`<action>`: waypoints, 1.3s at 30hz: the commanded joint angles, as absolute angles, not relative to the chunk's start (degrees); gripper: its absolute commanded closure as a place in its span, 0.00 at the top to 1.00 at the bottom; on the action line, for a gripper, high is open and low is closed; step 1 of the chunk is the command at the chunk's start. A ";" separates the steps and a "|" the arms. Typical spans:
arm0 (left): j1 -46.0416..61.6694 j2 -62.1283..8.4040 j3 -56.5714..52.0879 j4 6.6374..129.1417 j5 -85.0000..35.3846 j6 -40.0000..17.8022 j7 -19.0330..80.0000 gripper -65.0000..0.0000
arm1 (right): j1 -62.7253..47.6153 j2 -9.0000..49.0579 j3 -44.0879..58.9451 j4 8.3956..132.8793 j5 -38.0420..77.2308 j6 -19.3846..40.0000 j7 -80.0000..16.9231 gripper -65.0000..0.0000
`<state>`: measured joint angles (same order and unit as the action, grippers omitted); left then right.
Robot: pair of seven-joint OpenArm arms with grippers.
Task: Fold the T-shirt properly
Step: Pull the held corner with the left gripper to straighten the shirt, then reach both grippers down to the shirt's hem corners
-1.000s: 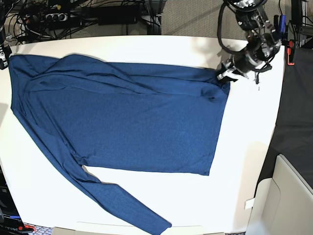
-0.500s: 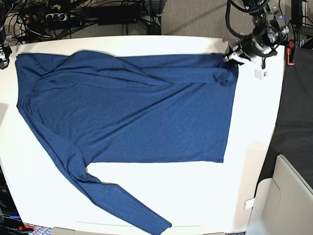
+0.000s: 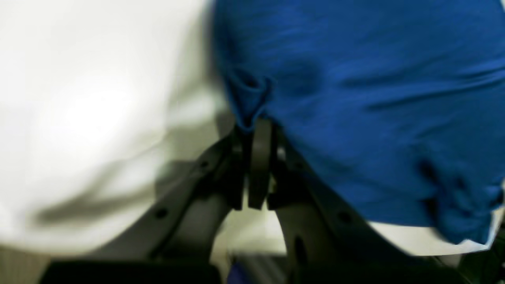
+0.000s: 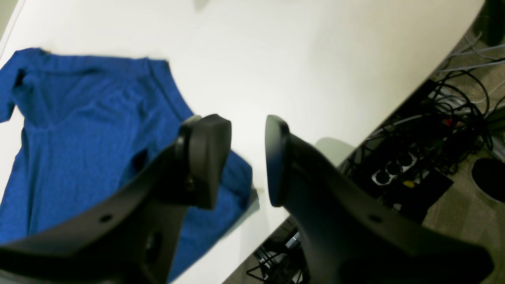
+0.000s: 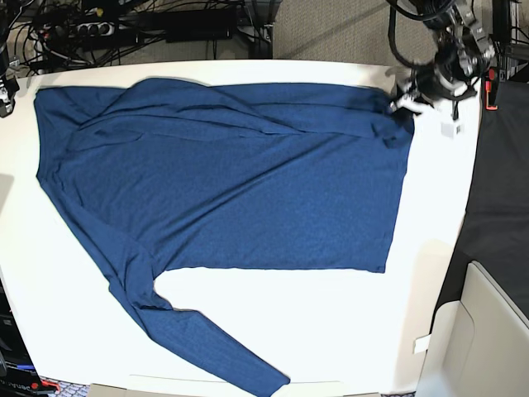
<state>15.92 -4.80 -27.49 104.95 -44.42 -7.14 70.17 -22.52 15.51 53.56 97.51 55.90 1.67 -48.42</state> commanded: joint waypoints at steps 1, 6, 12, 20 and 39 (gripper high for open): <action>16.31 -5.41 -27.65 105.89 -45.23 -7.16 69.85 0.00 | -22.55 16.66 54.11 98.59 56.75 1.89 -47.52 0.31; 16.31 -5.41 -27.30 106.15 -45.58 -7.16 70.37 0.00 | -22.55 16.66 54.11 98.59 56.75 1.89 -47.52 0.31; 17.27 -5.32 -27.56 106.24 -45.49 -7.08 71.43 0.07 | -22.55 16.57 54.11 98.59 56.84 1.89 -47.52 0.31; 19.74 -5.41 -29.58 113.45 -45.32 -3.82 72.40 0.21 | -21.67 16.66 54.11 98.59 56.75 1.89 -47.43 0.31; -0.48 -7.78 -25.89 105.54 -42.77 -3.74 70.99 0.31 | -8.13 22.81 49.10 96.84 50.33 1.89 -47.25 0.32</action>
